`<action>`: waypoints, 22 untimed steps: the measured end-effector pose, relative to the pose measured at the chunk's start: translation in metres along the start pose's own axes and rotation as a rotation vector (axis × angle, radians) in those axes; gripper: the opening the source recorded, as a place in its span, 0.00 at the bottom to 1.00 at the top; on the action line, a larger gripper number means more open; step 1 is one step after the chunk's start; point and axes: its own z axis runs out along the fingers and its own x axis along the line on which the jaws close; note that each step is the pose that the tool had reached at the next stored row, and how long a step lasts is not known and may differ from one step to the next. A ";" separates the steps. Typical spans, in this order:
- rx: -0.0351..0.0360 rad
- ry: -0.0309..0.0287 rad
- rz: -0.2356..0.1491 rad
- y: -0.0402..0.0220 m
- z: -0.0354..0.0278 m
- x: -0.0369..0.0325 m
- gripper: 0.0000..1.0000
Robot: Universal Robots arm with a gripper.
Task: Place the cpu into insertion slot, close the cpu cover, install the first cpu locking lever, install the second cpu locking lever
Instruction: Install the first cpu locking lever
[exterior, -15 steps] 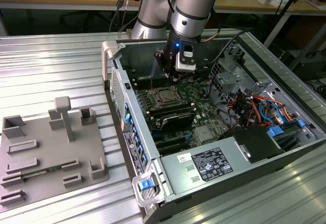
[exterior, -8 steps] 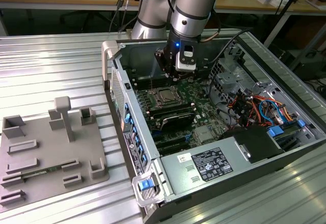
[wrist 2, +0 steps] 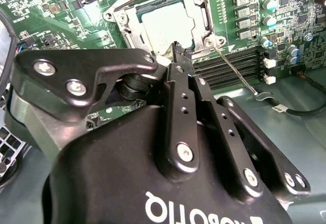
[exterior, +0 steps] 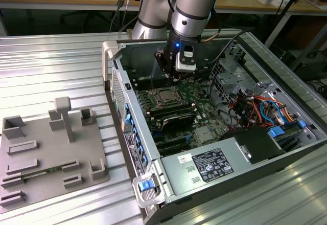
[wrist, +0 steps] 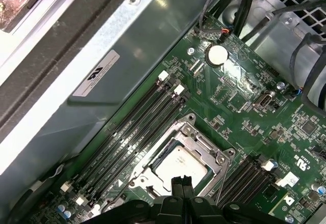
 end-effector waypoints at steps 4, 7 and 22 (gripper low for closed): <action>-0.0002 0.0000 0.000 -0.0031 0.0000 0.0027 0.11; -0.0001 0.0000 0.000 -0.0048 0.0000 0.0042 0.11; -0.0007 -0.0003 -0.034 -0.0062 -0.0175 0.0055 0.11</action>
